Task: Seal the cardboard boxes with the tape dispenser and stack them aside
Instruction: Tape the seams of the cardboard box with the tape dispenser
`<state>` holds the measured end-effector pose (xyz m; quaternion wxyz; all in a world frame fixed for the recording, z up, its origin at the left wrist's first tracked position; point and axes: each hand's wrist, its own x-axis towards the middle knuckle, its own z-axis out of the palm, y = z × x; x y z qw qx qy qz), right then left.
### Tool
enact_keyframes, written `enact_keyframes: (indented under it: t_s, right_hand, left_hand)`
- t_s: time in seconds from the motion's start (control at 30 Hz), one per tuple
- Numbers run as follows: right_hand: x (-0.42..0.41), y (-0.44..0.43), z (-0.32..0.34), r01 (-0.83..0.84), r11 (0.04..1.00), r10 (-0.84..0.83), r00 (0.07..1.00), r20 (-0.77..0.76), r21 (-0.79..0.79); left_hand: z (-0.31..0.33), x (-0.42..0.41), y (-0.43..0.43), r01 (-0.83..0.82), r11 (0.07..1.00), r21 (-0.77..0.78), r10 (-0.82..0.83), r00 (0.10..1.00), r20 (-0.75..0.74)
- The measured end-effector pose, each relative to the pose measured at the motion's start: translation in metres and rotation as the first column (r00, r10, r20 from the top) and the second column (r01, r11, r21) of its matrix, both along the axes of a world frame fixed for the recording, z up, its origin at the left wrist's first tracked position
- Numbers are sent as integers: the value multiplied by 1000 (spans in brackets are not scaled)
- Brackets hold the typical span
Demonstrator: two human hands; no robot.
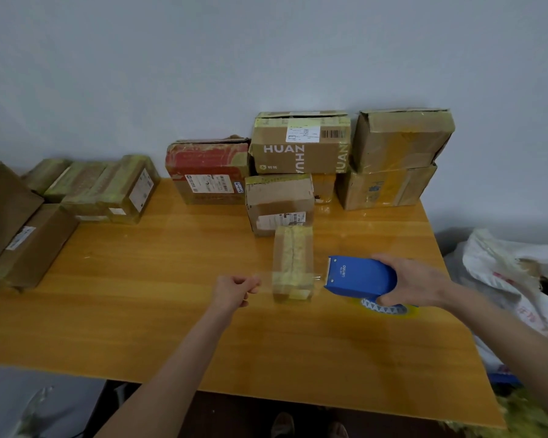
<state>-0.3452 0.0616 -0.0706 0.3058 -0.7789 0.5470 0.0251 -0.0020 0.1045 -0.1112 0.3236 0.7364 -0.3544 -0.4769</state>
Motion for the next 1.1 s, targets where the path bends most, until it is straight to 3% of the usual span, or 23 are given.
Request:
enact_keyframes:
  t_s: [0.27,0.5,0.53,0.6,0.67,0.73,0.77,0.83,0.93,1.0,1.1]
  right_hand:
    - [17,-3,-20,-14,997,20,996,-82,74]
    - [24,-4,-30,8,991,4,996,-93,131]
    - [24,-5,-30,13,991,-1,996,-92,135]
    - [24,-5,-30,29,990,-18,996,-83,136]
    - [25,-4,-31,34,991,-24,997,-79,126]
    - [31,-3,-35,37,992,-29,997,-70,121]
    - [36,-2,-36,35,992,-28,998,-60,119]
    - [44,-1,-38,12,994,-7,999,-37,113]
    - [47,0,-35,-13,994,14,1000,-9,106]
    - [40,1,-32,-18,997,19,1000,-9,71]
    - [34,5,-32,-47,999,47,999,-8,-6]
  left_hand:
    - [-15,-2,-6,-1,997,76,2,1000,-17]
    - [-19,-5,-11,93,986,141,-100,994,40]
    - [-17,-6,-13,147,973,181,-177,970,167]
    - [-18,-5,-12,218,959,179,-280,818,503]
    - [-16,-8,-2,273,958,-89,-144,725,674]
    - [-14,-19,10,453,801,-392,-41,694,719]
    - [-14,-27,13,552,707,-443,-54,666,744]
    - [-15,-43,16,739,603,-300,-241,528,815]
    - [-25,-47,12,819,568,77,-472,248,846]
    - [-30,-42,10,812,567,135,-477,190,858]
    - [-32,-40,8,818,568,93,-469,228,853]
